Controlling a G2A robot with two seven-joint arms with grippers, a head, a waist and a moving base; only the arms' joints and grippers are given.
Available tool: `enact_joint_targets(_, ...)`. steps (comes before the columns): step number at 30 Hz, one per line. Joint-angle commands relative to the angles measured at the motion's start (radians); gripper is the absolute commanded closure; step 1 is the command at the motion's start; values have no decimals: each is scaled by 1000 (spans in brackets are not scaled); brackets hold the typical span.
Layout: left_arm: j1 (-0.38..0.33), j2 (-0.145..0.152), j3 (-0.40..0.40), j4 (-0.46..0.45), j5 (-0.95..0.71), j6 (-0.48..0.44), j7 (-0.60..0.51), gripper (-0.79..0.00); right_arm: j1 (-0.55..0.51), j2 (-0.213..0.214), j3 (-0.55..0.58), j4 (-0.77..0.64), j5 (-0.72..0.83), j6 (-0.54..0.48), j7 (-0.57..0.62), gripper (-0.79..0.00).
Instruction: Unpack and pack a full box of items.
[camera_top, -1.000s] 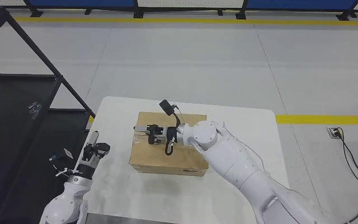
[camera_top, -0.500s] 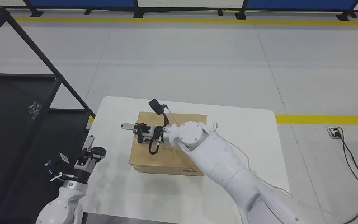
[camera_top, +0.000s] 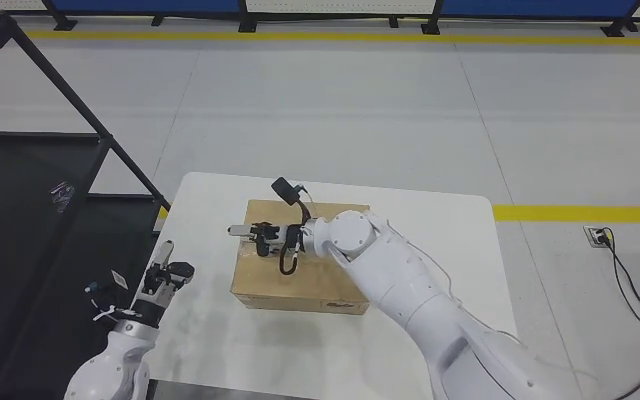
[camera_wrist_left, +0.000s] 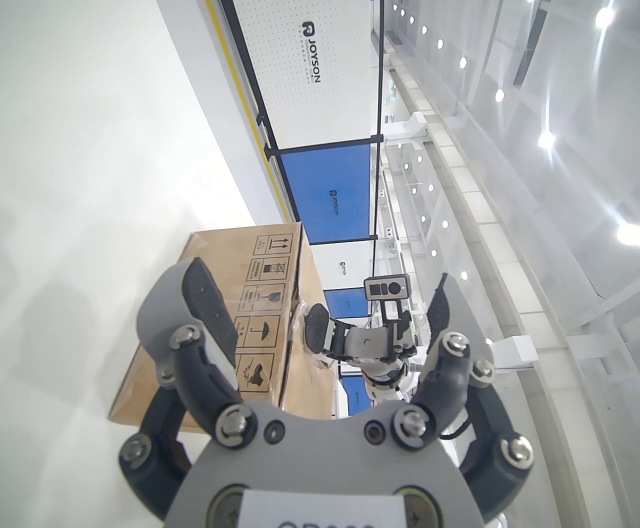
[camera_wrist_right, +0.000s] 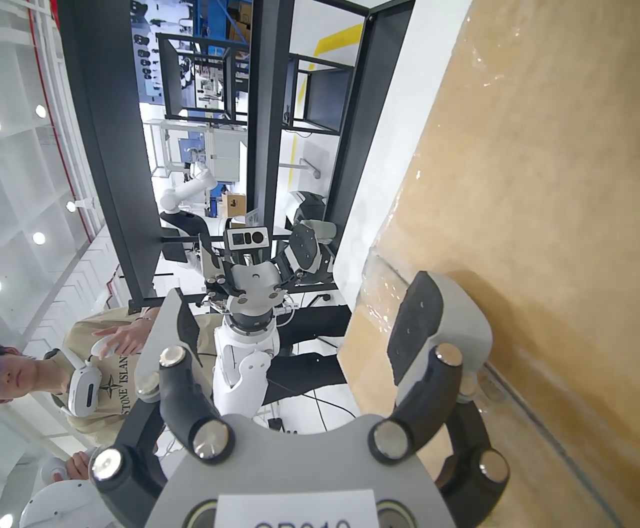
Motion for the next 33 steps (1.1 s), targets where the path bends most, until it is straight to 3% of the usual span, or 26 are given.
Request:
enact_joint_targets(1, -5, 0, 7, 1, 4, 2, -1, -785, -1, 9, 10, 3, -9, -9, 18, -785)
enact_joint_targets(18, -49, 1, 66, 12, 40, 19, 7, -785, -50, 148, 137, -65, -103, -40, 85, -785)
enact_joint_targets(26, -68, 2, 86, 18, 53, 28, 13, -785, -127, 238, 233, -249, -173, 14, 100, -785)
enact_joint_targets(33, -81, 3, 96, 22, 59, 37, 19, -785, -242, 324, 350, -488, -281, 139, 120, -785)
